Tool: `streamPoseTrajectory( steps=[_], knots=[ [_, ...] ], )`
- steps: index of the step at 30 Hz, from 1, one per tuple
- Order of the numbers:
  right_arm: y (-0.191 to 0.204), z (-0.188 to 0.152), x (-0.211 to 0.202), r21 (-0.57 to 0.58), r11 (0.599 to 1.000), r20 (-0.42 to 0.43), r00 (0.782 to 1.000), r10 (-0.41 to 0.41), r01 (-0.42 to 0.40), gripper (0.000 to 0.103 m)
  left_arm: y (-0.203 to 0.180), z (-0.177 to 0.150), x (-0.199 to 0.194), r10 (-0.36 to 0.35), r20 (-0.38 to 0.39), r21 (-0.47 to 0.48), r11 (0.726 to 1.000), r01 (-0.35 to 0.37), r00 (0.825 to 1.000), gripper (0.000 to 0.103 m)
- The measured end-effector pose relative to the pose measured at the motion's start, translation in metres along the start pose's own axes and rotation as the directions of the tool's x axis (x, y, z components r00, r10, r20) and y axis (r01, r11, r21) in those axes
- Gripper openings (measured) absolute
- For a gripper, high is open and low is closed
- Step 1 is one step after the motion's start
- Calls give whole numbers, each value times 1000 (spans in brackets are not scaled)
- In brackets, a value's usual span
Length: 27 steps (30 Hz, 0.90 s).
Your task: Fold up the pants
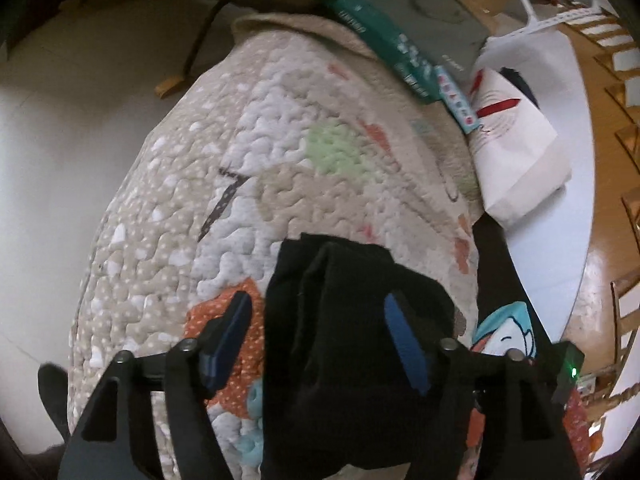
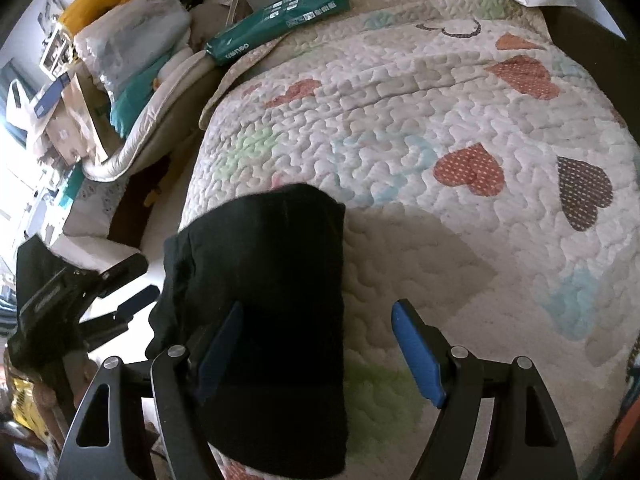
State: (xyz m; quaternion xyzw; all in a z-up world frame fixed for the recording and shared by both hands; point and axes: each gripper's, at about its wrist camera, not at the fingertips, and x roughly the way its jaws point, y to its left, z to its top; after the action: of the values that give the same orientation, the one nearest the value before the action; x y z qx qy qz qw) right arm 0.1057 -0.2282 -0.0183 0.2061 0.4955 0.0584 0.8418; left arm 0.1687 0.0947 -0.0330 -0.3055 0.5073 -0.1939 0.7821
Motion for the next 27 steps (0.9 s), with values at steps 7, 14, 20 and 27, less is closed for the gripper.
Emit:
streamPoseTrajectory(
  steps=[7,14,20,27],
  knots=[
    [-8,6,14,46,996,-19,997,76,-75,84,-1,-11,24,145,-62,51,989,-142,988,73],
    [-16,10,34,73,983,-51,984,170,-167,84,-5,-23,38,102,-111,100,991,-91,989,73],
    [-10,9,62,111,965,-116,961,250,-238,84,-25,-35,52,130,-116,225,969,-102,985,72],
    [-5,11,60,112,960,-125,955,269,-256,66,-31,-29,51,100,-125,254,965,-66,987,34]
  ],
)
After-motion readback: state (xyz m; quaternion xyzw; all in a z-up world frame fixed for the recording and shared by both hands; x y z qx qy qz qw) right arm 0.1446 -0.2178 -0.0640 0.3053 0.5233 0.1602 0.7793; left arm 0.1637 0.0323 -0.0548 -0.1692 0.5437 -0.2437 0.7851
